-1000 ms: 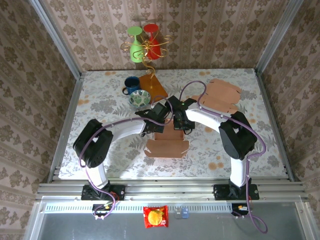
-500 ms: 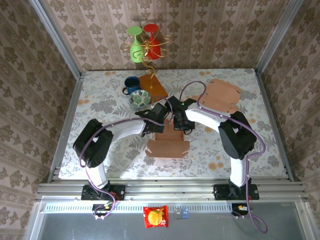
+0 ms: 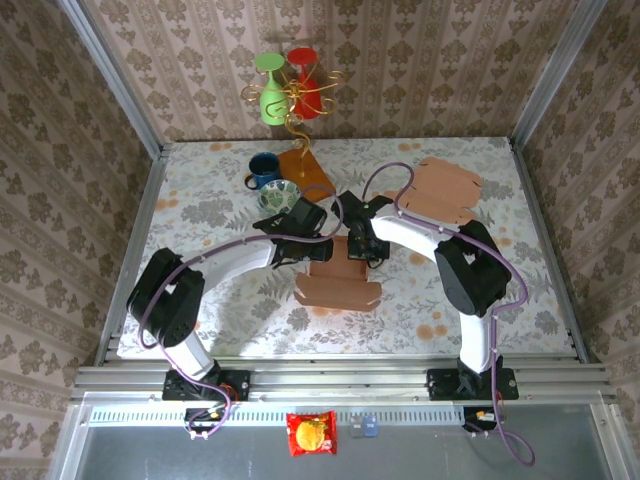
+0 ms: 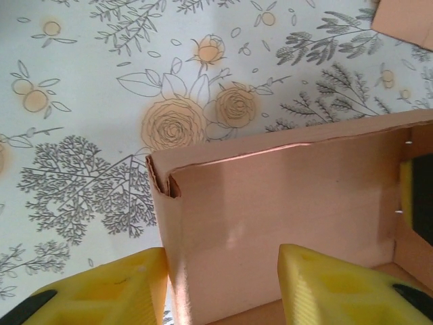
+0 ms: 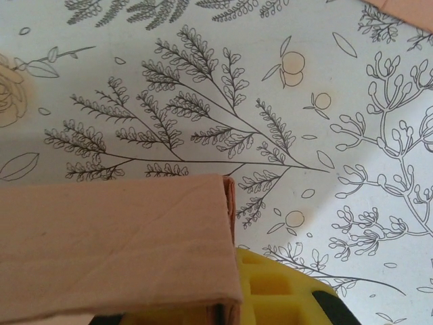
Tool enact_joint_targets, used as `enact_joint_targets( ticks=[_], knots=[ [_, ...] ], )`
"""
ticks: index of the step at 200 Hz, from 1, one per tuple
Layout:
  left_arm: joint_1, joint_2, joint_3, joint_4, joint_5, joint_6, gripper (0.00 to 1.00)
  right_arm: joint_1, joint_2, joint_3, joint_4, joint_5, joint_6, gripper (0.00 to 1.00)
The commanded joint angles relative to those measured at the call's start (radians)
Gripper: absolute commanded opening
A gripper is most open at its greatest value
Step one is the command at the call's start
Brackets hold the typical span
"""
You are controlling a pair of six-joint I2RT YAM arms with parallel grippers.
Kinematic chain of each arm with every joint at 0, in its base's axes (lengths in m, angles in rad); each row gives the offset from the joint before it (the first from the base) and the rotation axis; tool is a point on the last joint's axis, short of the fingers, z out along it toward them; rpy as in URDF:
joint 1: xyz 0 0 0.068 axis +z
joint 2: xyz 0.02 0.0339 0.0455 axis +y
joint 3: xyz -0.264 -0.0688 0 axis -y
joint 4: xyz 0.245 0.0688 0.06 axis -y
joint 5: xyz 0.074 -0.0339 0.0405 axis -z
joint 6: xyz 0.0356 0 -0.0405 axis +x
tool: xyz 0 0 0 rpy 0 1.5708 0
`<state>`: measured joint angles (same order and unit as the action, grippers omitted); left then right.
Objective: Fold the paper box
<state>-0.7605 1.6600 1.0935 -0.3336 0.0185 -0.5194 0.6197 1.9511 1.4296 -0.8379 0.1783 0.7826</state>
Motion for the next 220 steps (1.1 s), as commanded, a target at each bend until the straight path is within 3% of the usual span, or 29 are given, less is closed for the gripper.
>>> enact_joint_targets(
  ticks=[1,85,171,220],
  knots=[
    [0.007,-0.045,-0.016,0.075,0.109,-0.028,0.47,-0.002,0.017,0.015,-0.012,-0.044,0.037,0.00],
    [0.029,0.039,0.104,-0.093,0.141,0.019,0.50,-0.012,0.001,0.010,-0.006,-0.095,0.093,0.00],
    [0.033,0.088,0.169,-0.192,0.027,0.085,0.55,-0.011,-0.010,-0.006,-0.006,-0.126,0.126,0.00],
    [0.039,0.099,0.172,-0.192,0.007,0.089,0.63,-0.016,-0.018,-0.020,-0.007,-0.132,0.127,0.00]
  ],
)
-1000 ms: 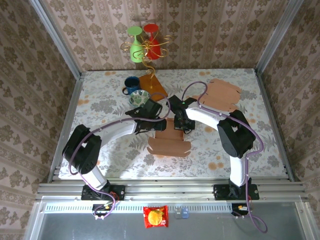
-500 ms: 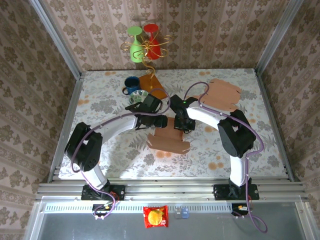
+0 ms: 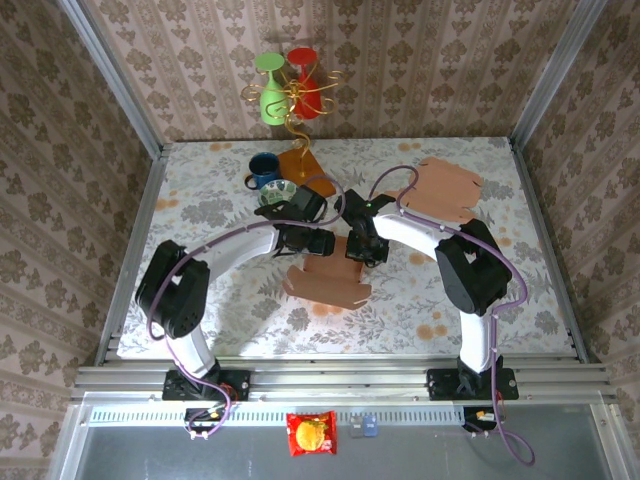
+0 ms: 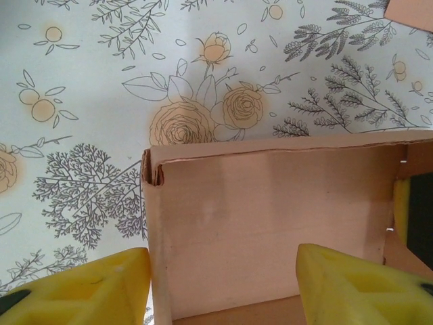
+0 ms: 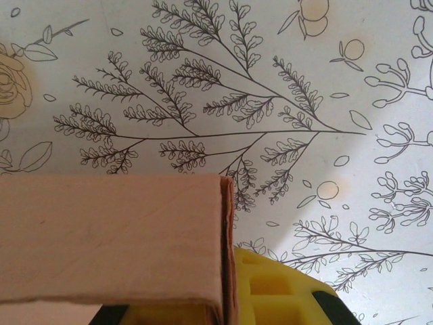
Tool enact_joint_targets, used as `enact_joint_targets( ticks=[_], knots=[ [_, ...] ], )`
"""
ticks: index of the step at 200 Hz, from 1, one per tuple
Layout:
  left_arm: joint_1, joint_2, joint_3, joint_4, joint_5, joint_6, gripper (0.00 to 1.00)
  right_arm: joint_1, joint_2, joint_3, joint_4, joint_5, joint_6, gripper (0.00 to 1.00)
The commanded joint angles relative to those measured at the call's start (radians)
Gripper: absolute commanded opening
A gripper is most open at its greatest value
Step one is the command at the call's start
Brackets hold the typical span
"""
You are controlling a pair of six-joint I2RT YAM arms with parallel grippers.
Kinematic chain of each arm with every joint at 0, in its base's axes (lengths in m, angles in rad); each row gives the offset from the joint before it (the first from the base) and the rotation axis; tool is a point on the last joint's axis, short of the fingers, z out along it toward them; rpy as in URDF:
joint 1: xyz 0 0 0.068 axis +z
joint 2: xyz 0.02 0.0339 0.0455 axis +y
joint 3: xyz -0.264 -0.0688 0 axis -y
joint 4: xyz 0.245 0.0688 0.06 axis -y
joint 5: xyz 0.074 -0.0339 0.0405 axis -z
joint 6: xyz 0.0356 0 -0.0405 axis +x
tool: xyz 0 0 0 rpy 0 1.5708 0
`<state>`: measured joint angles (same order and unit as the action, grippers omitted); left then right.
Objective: Fold the paper box
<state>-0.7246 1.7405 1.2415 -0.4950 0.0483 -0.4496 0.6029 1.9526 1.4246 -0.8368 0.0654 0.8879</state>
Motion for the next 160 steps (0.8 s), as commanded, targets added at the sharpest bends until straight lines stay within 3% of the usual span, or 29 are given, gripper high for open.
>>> enact_joint_targets(
  ticks=[1,54,91,110,136,160],
  knots=[
    [0.004,0.018,0.022,-0.030,-0.023,0.019,0.63,0.001,-0.020,-0.015,-0.008,-0.018,0.022,0.00],
    [0.020,-0.052,-0.002,0.043,-0.040,0.002,0.68,-0.020,-0.037,-0.045,-0.002,-0.038,0.032,0.00],
    [0.045,-0.187,-0.017,0.063,-0.124,-0.033,0.68,-0.068,-0.076,-0.103,0.025,-0.092,0.080,0.00],
    [0.092,-0.286,-0.078,0.148,-0.141,-0.082,0.80,-0.104,-0.107,-0.157,0.060,-0.153,0.145,0.00],
    [0.158,-0.389,-0.155,0.226,-0.100,-0.145,0.79,-0.142,-0.155,-0.222,0.089,-0.210,0.272,0.00],
    [0.166,-0.479,-0.221,0.205,-0.091,-0.169,0.76,-0.169,-0.207,-0.285,0.123,-0.245,0.423,0.00]
  ],
)
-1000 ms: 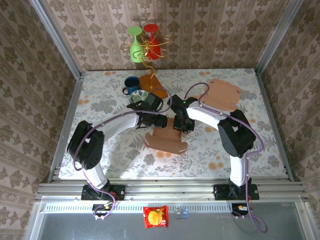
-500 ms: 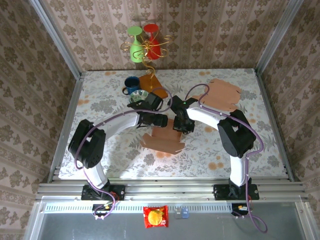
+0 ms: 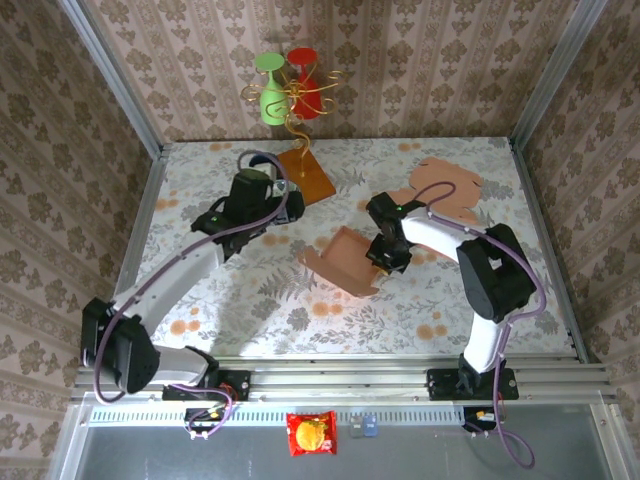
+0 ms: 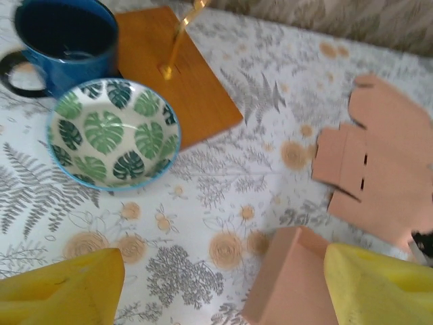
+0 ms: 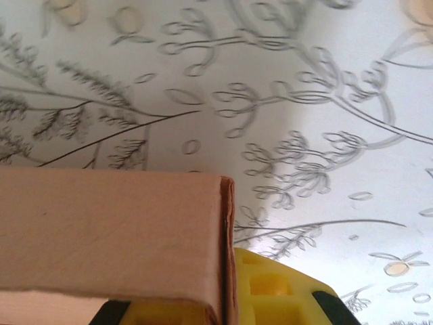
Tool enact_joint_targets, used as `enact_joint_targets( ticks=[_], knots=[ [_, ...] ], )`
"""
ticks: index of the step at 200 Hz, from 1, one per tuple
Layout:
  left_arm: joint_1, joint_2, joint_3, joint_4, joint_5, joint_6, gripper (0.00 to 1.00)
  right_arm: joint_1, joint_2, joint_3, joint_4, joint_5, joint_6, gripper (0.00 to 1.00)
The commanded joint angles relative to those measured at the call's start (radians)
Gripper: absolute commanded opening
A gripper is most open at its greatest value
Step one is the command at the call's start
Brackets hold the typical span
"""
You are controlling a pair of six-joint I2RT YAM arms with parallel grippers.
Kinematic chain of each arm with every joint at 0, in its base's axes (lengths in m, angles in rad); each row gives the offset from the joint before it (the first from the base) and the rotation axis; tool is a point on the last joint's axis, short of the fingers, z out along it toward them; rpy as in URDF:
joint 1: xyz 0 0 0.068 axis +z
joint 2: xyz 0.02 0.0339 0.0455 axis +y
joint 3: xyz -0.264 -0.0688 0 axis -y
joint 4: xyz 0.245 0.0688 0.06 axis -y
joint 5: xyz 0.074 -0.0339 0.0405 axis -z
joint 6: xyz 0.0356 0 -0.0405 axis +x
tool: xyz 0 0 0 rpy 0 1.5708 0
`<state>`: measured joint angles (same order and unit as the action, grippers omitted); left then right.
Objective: Fold the paper box
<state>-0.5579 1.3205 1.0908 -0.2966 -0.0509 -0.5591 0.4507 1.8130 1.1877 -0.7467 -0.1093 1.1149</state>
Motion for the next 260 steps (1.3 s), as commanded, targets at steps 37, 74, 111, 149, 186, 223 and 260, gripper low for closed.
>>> enact_joint_targets(
  ticks=[37,74,111,149,186,223,260],
  knots=[
    [0.000,-0.220,-0.234,-0.037,0.068,-0.154,0.63,-0.032,-0.123,-0.099,0.056,-0.094,0.412,0.00],
    [-0.028,-0.252,-0.456,0.179,0.222,-0.318,0.55,-0.018,-0.114,-0.124,0.061,-0.162,0.607,0.00],
    [-0.138,-0.112,-0.476,0.323,0.164,-0.345,0.54,0.027,-0.101,-0.128,0.095,-0.188,0.744,0.00],
    [-0.175,0.082,-0.424,0.450,0.201,-0.361,0.54,0.066,-0.062,-0.117,0.092,-0.191,0.801,0.03],
    [-0.167,0.172,-0.406,0.528,0.206,-0.387,0.54,0.080,-0.044,-0.134,0.128,-0.204,0.821,0.11],
    [-0.163,0.219,-0.385,0.559,0.218,-0.395,0.54,0.080,-0.051,-0.137,0.134,-0.212,0.814,0.28],
    [-0.160,0.218,-0.374,0.545,0.207,-0.384,0.54,0.082,-0.073,-0.140,0.137,-0.225,0.801,0.39]
  ],
)
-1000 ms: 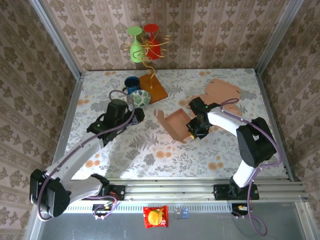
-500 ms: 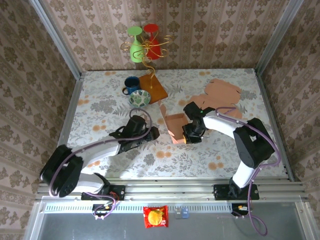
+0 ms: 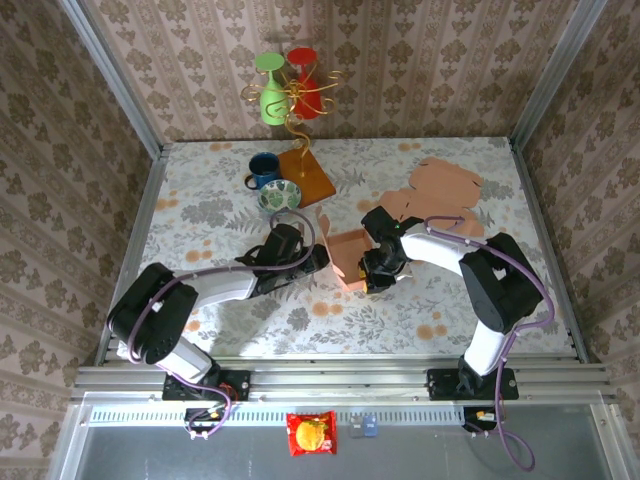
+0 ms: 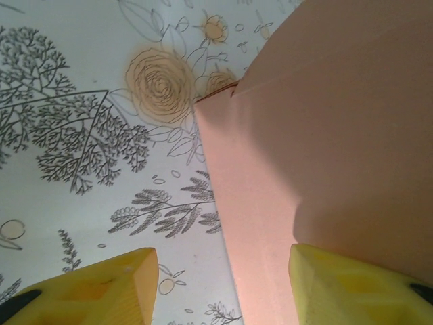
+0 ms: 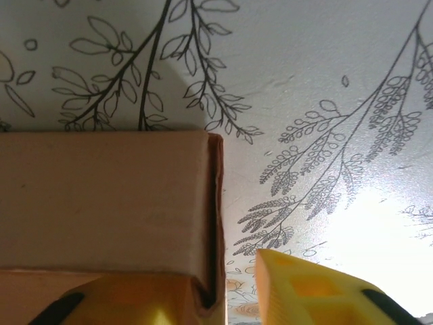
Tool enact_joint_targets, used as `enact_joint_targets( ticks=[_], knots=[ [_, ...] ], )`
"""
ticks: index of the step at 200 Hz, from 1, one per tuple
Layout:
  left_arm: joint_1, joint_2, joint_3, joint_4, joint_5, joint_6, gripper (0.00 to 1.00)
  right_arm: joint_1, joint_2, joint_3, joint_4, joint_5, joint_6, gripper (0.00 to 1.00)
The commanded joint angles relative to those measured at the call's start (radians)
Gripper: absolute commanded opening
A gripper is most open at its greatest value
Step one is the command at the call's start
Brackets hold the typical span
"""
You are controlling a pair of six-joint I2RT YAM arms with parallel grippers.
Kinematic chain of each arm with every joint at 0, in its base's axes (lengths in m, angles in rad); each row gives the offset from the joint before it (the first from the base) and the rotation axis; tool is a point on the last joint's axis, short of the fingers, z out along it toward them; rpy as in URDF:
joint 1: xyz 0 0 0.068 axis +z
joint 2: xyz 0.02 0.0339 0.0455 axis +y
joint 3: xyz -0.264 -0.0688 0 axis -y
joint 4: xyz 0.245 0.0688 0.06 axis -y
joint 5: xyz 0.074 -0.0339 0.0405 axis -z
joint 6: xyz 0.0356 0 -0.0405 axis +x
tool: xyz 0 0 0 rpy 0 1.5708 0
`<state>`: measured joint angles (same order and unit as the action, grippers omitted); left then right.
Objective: Fold the paper box
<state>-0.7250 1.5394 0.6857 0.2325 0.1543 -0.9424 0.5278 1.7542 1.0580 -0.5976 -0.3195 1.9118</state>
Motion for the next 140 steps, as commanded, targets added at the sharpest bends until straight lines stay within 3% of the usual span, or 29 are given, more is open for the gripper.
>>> enact_joint_targets(
  ticks=[1,31,62,87,114,140],
  knots=[
    [0.006,-0.001,0.032,0.016,0.002,-0.001,0.54,0.005,-0.016,-0.010,-0.013,-0.015,0.003,0.39],
    [0.008,-0.007,0.040,0.008,-0.002,0.006,0.54,0.000,-0.092,0.021,-0.071,0.022,-0.042,0.50],
    [0.011,-0.007,0.052,-0.005,-0.004,0.015,0.54,-0.017,-0.198,0.112,-0.190,0.139,-0.208,0.57],
    [0.012,-0.007,0.064,-0.019,0.000,0.026,0.54,-0.050,-0.260,0.190,-0.132,0.197,-0.564,0.53],
    [0.015,-0.011,0.075,-0.030,-0.001,0.033,0.54,-0.021,-0.250,0.344,-0.143,0.097,-1.074,0.52],
    [0.016,-0.012,0.080,-0.041,0.002,0.041,0.54,0.000,-0.197,0.441,-0.277,0.008,-1.259,0.59]
  ],
)
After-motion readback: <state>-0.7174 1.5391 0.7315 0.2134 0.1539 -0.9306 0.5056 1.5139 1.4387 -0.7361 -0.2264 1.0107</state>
